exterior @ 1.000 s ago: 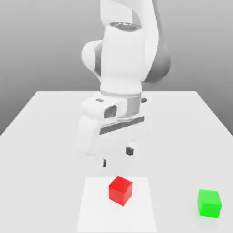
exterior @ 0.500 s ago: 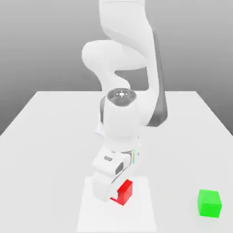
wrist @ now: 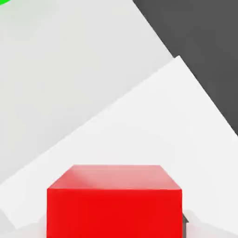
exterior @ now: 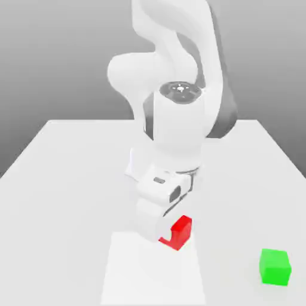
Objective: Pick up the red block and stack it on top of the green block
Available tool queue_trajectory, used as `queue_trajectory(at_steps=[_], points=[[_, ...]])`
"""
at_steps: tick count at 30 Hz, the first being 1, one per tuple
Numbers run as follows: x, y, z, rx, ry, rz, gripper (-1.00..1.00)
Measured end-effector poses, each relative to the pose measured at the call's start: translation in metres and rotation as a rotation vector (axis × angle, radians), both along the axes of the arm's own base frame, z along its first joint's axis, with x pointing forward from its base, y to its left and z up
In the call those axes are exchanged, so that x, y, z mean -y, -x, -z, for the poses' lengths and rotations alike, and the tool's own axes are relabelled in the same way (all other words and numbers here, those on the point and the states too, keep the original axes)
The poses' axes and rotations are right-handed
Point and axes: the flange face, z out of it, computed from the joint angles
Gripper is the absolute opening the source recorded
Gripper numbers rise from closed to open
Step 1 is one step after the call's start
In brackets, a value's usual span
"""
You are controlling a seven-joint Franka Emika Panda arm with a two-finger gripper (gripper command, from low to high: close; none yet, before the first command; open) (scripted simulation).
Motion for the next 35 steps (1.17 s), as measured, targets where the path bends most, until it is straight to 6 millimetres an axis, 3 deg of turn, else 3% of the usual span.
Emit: queue_trajectory(at_steps=[9, 18, 20, 23, 24, 30, 32, 35], points=[[-0.085, -0.016, -0.013, -0.002, -0.001, 0.181, -1.00], [-0.174, -0.014, -0.027, 0.000, 0.003, 0.369, -1.00], [-0.182, -0.014, -0.013, 0.002, 0.003, 0.388, -1.00], [-0.185, -0.013, 0.025, 0.002, 0.003, 0.392, -1.00], [-0.185, -0.013, 0.033, 0.002, 0.004, 0.392, 1.00], [-0.185, -0.013, 0.037, 0.002, 0.004, 0.392, 1.00], [-0.185, -0.014, 0.022, 0.003, 0.004, 0.393, 1.00], [-0.185, -0.013, -0.015, 0.002, 0.004, 0.393, 1.00]])
